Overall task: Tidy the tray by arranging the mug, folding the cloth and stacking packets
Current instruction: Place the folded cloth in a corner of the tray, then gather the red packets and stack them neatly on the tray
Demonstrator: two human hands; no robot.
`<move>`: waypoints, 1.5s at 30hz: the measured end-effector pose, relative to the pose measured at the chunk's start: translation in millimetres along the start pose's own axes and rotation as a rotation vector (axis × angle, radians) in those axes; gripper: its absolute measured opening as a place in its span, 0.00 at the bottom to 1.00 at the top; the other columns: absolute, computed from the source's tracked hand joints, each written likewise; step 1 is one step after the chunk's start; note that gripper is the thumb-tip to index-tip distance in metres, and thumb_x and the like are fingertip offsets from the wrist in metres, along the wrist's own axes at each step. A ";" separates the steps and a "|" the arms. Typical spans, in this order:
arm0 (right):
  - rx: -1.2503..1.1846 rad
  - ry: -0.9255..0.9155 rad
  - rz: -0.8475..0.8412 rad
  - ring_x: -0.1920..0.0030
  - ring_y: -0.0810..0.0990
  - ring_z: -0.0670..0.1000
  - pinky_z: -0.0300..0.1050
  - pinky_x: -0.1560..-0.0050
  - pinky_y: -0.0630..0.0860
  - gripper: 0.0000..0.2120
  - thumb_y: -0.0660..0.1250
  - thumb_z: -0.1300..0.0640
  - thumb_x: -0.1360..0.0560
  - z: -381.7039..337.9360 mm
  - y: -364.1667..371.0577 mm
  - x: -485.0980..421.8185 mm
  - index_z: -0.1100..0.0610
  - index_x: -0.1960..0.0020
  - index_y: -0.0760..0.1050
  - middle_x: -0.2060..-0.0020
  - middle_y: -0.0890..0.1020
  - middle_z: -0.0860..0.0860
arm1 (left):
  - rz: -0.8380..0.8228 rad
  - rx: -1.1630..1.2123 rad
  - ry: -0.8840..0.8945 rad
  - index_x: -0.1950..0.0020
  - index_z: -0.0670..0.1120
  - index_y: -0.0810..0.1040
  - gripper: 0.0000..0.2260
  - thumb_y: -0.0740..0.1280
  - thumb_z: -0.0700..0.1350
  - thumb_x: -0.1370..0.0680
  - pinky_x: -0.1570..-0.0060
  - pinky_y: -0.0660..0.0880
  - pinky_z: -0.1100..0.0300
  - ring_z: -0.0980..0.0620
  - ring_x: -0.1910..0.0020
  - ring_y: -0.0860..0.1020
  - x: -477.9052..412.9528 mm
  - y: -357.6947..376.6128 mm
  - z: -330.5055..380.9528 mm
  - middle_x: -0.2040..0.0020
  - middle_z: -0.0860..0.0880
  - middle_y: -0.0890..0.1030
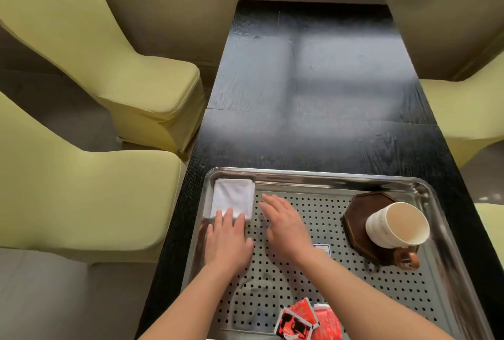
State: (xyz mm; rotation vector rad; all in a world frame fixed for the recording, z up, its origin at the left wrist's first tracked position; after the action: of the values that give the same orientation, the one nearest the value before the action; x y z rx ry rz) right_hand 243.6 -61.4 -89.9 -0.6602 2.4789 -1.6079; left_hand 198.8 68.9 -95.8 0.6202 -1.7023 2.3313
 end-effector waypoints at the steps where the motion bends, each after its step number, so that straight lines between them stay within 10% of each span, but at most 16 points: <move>1: -0.023 0.030 0.012 0.22 0.58 0.51 0.46 0.22 0.49 0.29 0.60 0.65 0.25 8.3 -0.5 15.8 0.52 0.24 0.65 0.22 0.64 0.48 | 0.031 0.014 0.014 0.20 0.52 0.57 0.28 0.60 0.53 0.19 0.22 0.51 0.45 0.45 0.19 0.46 3.3 -2.5 2.2 0.18 0.47 0.53; 13: -0.642 0.839 0.347 0.51 0.80 0.43 0.47 0.47 0.79 0.08 0.68 0.53 0.22 135.8 -37.8 199.9 0.49 0.44 0.79 0.51 0.83 0.43 | -0.052 0.435 0.114 0.23 0.49 0.67 0.24 0.65 0.46 0.19 0.31 0.71 0.55 0.54 0.31 0.72 55.2 21.4 100.0 0.28 0.51 0.73; 16: -0.772 1.059 0.431 0.54 0.82 0.49 0.54 0.50 0.82 0.06 0.70 0.49 0.24 168.7 -48.3 234.9 0.48 0.50 0.76 0.53 0.82 0.47 | -0.122 0.590 0.081 0.24 0.50 0.68 0.23 0.65 0.44 0.19 0.52 0.77 0.65 0.57 0.42 0.77 54.1 35.8 134.5 0.32 0.50 0.77; 18: -0.714 1.048 0.462 0.54 0.81 0.47 0.49 0.56 0.80 0.14 0.72 0.46 0.25 181.8 -61.7 245.2 0.48 0.45 0.72 0.51 0.79 0.44 | -0.174 0.709 0.025 0.24 0.50 0.67 0.23 0.65 0.44 0.19 0.60 0.74 0.68 0.59 0.48 0.78 50.2 44.4 154.5 0.34 0.49 0.77; 22: -0.591 0.836 0.493 0.52 0.79 0.40 0.37 0.60 0.74 0.23 0.70 0.41 0.26 190.2 -91.5 233.9 0.44 0.34 0.69 0.44 0.73 0.40 | -0.246 0.821 -0.056 0.22 0.48 0.64 0.26 0.65 0.43 0.19 0.42 0.76 0.53 0.50 0.38 0.77 42.7 55.2 189.9 0.30 0.47 0.74; 27: -0.462 0.656 0.548 0.56 0.79 0.42 0.38 0.59 0.73 0.06 0.69 0.45 0.23 190.8 -113.2 211.5 0.46 0.56 0.80 0.57 0.79 0.40 | -0.297 0.842 -0.117 0.20 0.46 0.61 0.29 0.65 0.42 0.20 0.40 0.74 0.54 0.49 0.38 0.76 27.8 61.1 218.4 0.31 0.46 0.74; 30: -0.476 0.681 0.556 0.61 0.79 0.42 0.38 0.63 0.70 0.13 0.68 0.47 0.22 197.6 -115.6 208.1 0.46 0.65 0.80 0.65 0.81 0.42 | -0.317 0.867 -0.132 0.20 0.46 0.60 0.30 0.65 0.42 0.21 0.47 0.77 0.56 0.53 0.47 0.79 18.7 62.2 228.8 0.39 0.49 0.77; 40: -0.530 0.766 0.464 0.63 0.78 0.46 0.39 0.66 0.68 0.18 0.69 0.44 0.24 197.3 -107.5 192.1 0.51 0.69 0.78 0.66 0.80 0.46 | -0.338 1.083 -0.197 0.26 0.43 0.68 0.24 0.64 0.35 0.22 0.55 0.77 0.57 0.53 0.50 0.81 16.0 66.5 238.4 0.50 0.51 0.83; 45: -0.520 0.792 0.494 0.63 0.79 0.46 0.43 0.63 0.73 0.19 0.67 0.44 0.23 204.7 -114.2 193.7 0.53 0.68 0.79 0.68 0.80 0.47 | -0.361 1.072 -0.160 0.44 0.45 0.81 0.13 0.62 0.34 0.24 0.49 0.77 0.49 0.42 0.50 0.81 15.9 65.2 242.1 0.46 0.40 0.84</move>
State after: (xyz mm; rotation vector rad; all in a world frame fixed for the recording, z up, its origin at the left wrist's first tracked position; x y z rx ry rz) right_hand 169.6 -353.6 -49.6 0.6848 3.2548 -1.1570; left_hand 212.7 -181.7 -83.6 1.1512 -0.1677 2.7797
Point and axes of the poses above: each hand's wrist, its own x-axis away from the middle knuckle, its own y-axis out of the palm, z = x × y, the point moved 7 cm from there along -x, towards the middle knuckle
